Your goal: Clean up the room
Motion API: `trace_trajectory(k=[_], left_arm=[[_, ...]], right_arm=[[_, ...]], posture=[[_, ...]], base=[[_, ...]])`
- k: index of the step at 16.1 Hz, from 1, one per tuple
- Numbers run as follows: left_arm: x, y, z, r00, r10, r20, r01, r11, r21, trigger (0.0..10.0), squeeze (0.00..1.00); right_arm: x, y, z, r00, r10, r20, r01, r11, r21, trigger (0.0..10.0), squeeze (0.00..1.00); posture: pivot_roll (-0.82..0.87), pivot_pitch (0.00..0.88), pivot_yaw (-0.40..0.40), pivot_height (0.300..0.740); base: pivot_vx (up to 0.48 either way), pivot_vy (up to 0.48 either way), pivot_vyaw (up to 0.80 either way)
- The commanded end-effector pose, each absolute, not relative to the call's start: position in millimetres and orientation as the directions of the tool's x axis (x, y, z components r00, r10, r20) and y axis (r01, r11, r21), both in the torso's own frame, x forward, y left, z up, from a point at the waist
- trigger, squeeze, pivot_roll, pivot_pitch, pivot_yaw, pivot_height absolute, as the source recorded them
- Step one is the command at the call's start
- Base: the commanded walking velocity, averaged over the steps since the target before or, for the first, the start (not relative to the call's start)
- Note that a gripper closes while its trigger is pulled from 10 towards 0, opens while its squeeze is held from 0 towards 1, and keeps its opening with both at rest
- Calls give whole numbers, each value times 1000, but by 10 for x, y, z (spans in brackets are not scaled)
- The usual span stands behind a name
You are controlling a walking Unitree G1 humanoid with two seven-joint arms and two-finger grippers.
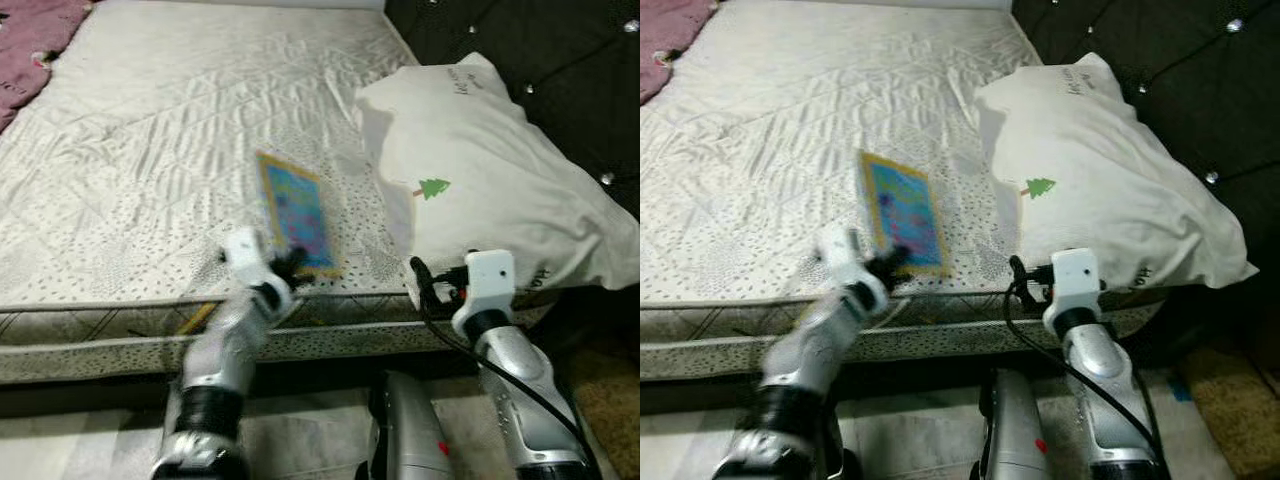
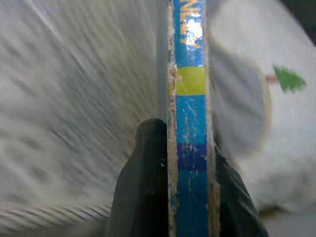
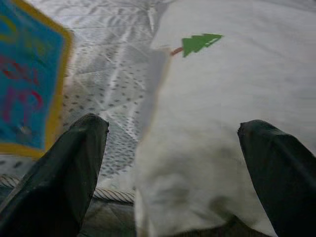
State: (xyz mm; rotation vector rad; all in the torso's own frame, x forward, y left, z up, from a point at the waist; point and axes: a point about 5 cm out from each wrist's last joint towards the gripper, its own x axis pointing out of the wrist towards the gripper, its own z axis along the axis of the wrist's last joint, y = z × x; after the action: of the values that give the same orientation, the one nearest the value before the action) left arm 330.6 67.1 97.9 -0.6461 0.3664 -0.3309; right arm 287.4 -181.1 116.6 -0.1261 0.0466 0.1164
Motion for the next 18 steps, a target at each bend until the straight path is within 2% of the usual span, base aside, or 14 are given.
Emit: trace_trajectory(k=[1, 3, 5, 7, 12, 15, 18], left_arm=[[3329, 542, 1033, 857, -470, -210, 220, 702, -677, 10000, 0], [3344, 446, 1017, 820, -532, -211, 222, 635, -740, 10000, 0], [3368, 438, 986, 794, -563, -229, 218, 615, -758, 10000, 0], [3407, 466, 978, 776, -583, -241, 233, 619, -750, 10000, 0], [3507, 733, 886, 792, -541, -284, 192, 661, -725, 10000, 0], [3502, 845, 793, 751, -576, -322, 207, 669, -714, 10000, 0], [3548, 1058, 747, 776, -508, -374, 154, 727, -669, 10000, 0]], right_arm=[[2854, -1874, 1211, 994, 103, -48, -109, 984, -144, 10000, 0], [2832, -1927, 1237, 994, 94, -47, -101, 982, -159, 10000, 0], [2811, -1960, 1265, 995, 90, -45, -96, 980, -174, 10000, 0], [2785, -1989, 1282, 995, 88, -46, -95, 978, -188, 10000, 0], [2746, -2008, 1325, 995, 92, -44, -99, 972, -214, 10000, 0], [2747, -2042, 1371, 995, 95, -39, -102, 967, -233, 10000, 0], [2762, -2044, 1394, 995, 94, -37, -100, 966, -238, 10000, 0]], posture=[[-224, 104, -94, 509], [-247, 101, -96, 509], [-269, 99, -97, 509], [-281, 99, -99, 509], [-313, 94, -106, 509], [-322, 93, -113, 509], [-329, 92, -118, 509]], base=[[0, 0, 0], [0, 0, 0], [0, 0, 0], [0, 0, 0], [0, 0, 0], [0, 0, 0], [0, 0, 0]])
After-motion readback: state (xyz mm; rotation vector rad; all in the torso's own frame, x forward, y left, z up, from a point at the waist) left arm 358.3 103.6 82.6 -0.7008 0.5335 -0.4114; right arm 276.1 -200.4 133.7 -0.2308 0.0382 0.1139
